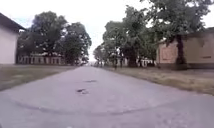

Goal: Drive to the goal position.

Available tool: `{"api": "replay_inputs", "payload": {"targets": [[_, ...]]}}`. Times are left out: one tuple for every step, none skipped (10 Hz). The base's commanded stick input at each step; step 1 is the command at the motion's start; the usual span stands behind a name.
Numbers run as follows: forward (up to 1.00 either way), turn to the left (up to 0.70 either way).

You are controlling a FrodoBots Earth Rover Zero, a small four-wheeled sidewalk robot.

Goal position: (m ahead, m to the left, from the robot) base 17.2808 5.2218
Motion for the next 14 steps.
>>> {"api": "replay_inputs", "payload": {"targets": [[0.85, 0.00], [0.85, 0.00], [0.85, 0.00], [0.85, 0.00], [0.85, 0.00], [0.85, 0.00], [0.85, 0.00], [0.85, 0.00], [0.85, 0.00], [0.85, 0.31], [0.85, 0.34], [0.85, 0.34], [0.85, 0.26], [0.85, 0.16]]}}
